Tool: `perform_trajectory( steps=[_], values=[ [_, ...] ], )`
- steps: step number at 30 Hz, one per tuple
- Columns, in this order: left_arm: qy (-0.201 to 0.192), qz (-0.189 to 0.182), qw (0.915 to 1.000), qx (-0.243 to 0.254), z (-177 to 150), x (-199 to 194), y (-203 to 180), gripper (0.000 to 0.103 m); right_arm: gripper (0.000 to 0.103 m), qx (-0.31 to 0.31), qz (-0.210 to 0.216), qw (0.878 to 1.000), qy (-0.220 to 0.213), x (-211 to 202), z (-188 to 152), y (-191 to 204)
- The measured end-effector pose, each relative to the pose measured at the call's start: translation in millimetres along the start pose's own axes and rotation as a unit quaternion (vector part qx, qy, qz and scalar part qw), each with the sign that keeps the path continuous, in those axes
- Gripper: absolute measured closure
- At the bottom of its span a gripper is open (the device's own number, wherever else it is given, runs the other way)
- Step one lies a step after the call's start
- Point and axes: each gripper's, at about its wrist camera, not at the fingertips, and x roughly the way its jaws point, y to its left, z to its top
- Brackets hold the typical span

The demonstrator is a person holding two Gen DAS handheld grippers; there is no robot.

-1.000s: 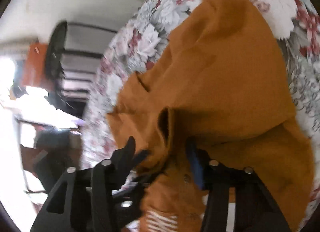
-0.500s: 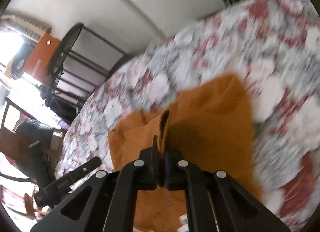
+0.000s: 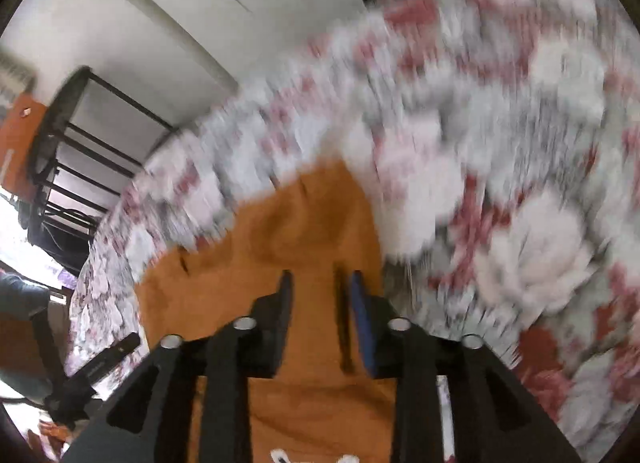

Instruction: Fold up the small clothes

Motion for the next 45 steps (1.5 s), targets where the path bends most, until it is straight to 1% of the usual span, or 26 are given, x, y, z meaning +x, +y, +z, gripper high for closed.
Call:
perform_trajectory(
  steps=[2, 5, 6, 8, 9, 10, 11, 13, 15, 19, 21, 23, 25, 26, 28, 30, 31, 34, 35, 36, 37, 38, 40, 41, 43, 45],
  values=[
    [-0.014, -0.003, 0.9999, 0.007, 7.1, -3.1, -4.6, 0.014, 0.07, -0.037, 0.025, 0.999, -0.004, -2.4, 2.0, 19.1],
    [0.008, -0.018, 0.9997, 0.014, 11.1, 13.5, -19.1, 0.014, 0.07, -0.074, 0.058, 0.995, 0.037, 22.4, -1.9, 40.1],
    [0.014, -0.02, 0.9995, 0.019, 4.0, 17.2, -23.4, 0.014, 0.069, -0.082, 0.061, 0.993, 0.053, 33.2, -4.4, 43.6],
    [0.046, -0.01, 0.9979, 0.044, 2.1, 35.9, -32.3, 0.013, 0.057, -0.099, 0.053, 0.99, 0.087, 57.8, -10.7, 46.7],
    [0.066, 0.002, 0.9959, 0.061, -0.1, 47.4, -35.8, 0.01, 0.057, -0.108, 0.046, 0.988, 0.104, 69.2, -14.7, 45.3],
    [0.074, 0.011, 0.9948, 0.069, -2.9, 54.9, -36.8, 0.004, 0.057, -0.114, 0.043, 0.987, 0.104, 75.6, -16.8, 41.1],
    [0.07, 0.014, 0.9956, 0.061, -4.5, 58.2, -33.9, 0.004, 0.057, -0.113, 0.049, 0.988, 0.096, 76.9, -17.4, 37.6],
    [0.075, 0.005, 0.9961, 0.046, -1.9, 56.7, -29.8, 0.004, 0.057, -0.109, 0.047, 0.989, 0.093, 70.5, -14.5, 37.6],
    [0.051, -0.005, 0.9979, 0.039, 2.4, 40.8, -27.9, 0.006, 0.057, -0.108, 0.045, 0.99, 0.075, 58.4, -13.1, 40.8],
    [0.016, -0.045, 0.9954, 0.083, -0.5, 9.8, -48.7, 0.006, 0.052, -0.131, 0.037, 0.988, 0.074, 39.0, -22.6, 52.2],
    [0.026, -0.018, 0.9922, 0.121, -12.5, 12.3, -62.8, 0.006, 0.05, -0.134, 0.016, 0.986, 0.095, 37.6, -38.9, 46.5],
    [0.08, 0.037, 0.9839, 0.156, -31.9, 42.3, -72.4, 0.004, 0.05, -0.145, 0.003, 0.983, 0.112, 45.3, -52.8, 38.7],
    [0.093, 0.025, 0.9863, 0.134, -40.7, 53.2, -64.9, 0.004, 0.05, -0.179, -0.011, 0.977, 0.114, 51.9, -55.8, 38.2],
    [0.098, 0.02, 0.9874, 0.123, -40.3, 51.8, -61.9, 0.004, 0.05, -0.172, -0.014, 0.978, 0.114, 50.9, -53.9, 38.8],
    [0.11, -0.001, 0.989, 0.099, -34.9, 38.0, -55.0, 0.005, 0.05, -0.138, -0.006, 0.984, 0.109, 37.1, -48.8, 40.8],
    [0.095, -0.03, 0.9906, 0.093, -34.5, 14.0, -49.4, 0.005, 0.05, -0.148, 0.006, 0.983, 0.104, 22.2, -49.3, 50.9],
    [0.092, -0.029, 0.9902, 0.101, -36.5, 6.7, -49.3, 0.005, 0.049, -0.162, -0.001, 0.981, 0.103, 16.5, -52.3, 54.9],
    [0.112, 0.009, 0.9838, 0.14, -60.9, 0.0, -47.6, 0.005, 0.047, -0.159, -0.013, 0.98, 0.122, 7.1, -65.6, 49.1],
    [0.137, 0.019, 0.9785, 0.153, -72.8, 7.7, -45.9, 0.005, 0.047, -0.15, -0.016, 0.978, 0.142, 9.7, -73.6, 44.0],
    [0.167, 0.028, 0.9713, 0.167, -86.0, 18.9, -44.4, 0.005, 0.045, -0.148, -0.022, 0.976, 0.161, 15.3, -81.8, 40.4],
    [0.179, 0.031, 0.9681, 0.172, -93.3, 25.0, -43.4, 0.004, 0.038, -0.152, -0.028, 0.971, 0.184, 21.0, -90.3, 34.3],
    [0.176, 0.032, 0.9674, 0.179, -103.7, 29.9, -40.9, 0.004, 0.037, -0.175, -0.036, 0.964, 0.196, 30.2, -100.0, 33.4],
    [0.156, 0.039, 0.9688, 0.189, -109.9, 22.8, -40.7, 0.004, 0.037, -0.213, -0.053, 0.959, 0.181, 32.9, -109.4, 40.6],
    [0.158, 0.045, 0.969, 0.185, -121.9, 9.8, -36.0, 0.004, 0.037, -0.209, -0.06, 0.962, 0.167, 21.4, -109.0, 45.3],
    [0.156, 0.047, 0.9728, 0.164, -125.7, -12.0, -25.8, 0.005, 0.037, -0.195, -0.039, 0.969, 0.144, -6.9, -108.3, 50.6],
    [0.146, 0.028, 0.9778, 0.148, -137.8, -41.2, -12.0, 0.005, 0.037, -0.196, -0.027, 0.973, 0.122, -42.3, -115.2, 52.3]
  ],
)
